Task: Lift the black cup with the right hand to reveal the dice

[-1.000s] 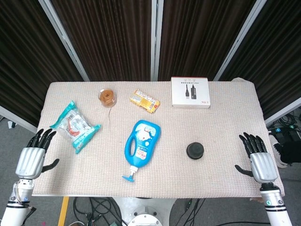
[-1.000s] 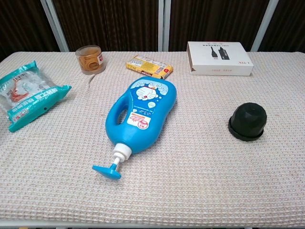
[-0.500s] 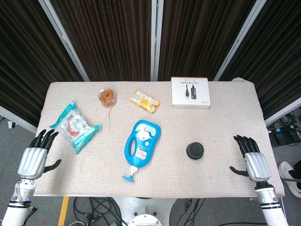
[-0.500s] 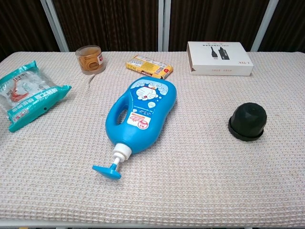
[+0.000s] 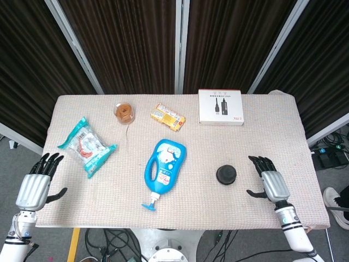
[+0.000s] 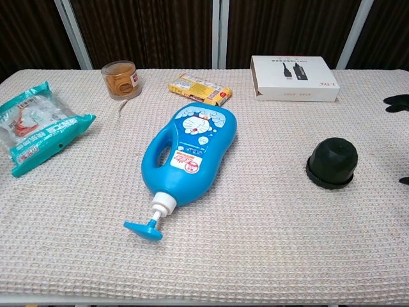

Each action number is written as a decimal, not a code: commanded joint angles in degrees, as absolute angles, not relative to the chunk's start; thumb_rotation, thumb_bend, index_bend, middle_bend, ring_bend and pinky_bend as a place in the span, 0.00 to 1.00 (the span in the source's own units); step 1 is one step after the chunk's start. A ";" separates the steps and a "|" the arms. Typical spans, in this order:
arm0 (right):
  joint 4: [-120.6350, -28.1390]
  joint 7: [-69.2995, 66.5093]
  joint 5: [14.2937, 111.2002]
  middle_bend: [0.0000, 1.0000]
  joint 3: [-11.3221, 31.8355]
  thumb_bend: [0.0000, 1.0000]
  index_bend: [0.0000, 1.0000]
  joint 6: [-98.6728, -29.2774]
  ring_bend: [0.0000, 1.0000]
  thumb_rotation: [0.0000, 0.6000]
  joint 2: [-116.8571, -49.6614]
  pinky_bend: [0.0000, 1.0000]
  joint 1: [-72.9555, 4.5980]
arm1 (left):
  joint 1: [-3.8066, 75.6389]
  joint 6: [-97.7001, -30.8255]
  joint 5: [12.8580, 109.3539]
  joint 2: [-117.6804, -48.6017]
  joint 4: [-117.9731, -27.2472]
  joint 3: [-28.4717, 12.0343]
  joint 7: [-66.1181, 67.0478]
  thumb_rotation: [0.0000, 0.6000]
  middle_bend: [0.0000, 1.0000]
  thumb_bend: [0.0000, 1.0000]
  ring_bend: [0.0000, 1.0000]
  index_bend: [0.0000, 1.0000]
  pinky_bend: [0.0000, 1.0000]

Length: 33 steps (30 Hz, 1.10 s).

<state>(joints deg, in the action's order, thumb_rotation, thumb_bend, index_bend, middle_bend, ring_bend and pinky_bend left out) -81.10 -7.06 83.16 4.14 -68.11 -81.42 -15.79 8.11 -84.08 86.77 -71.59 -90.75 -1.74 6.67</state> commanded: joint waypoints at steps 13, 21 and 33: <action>-78.07 -2.33 77.04 0.10 6.84 0.04 0.00 -59.61 0.00 1.00 -88.14 0.00 -21.92 | 7.58 -85.09 87.48 -70.05 -90.08 -1.79 4.23 1.00 0.07 0.17 0.00 0.10 0.19; -78.35 -1.55 74.95 0.11 6.87 0.04 0.00 -56.13 0.00 1.00 -89.04 0.00 -23.95 | 7.83 -84.74 87.79 -70.21 -90.25 -1.77 4.47 1.00 0.07 0.17 0.00 0.10 0.19; -77.63 -1.16 73.22 0.15 6.84 0.04 0.00 -56.24 0.00 1.00 -90.66 0.00 -24.33 | 7.90 -84.54 87.79 -70.30 -90.25 -1.81 4.42 1.00 0.07 0.17 0.00 0.10 0.19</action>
<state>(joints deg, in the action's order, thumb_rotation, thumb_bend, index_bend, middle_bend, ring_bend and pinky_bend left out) -77.65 -1.14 73.23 6.82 -56.21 -90.64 -24.32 7.90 -84.54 87.80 -70.30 -90.24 -1.81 4.42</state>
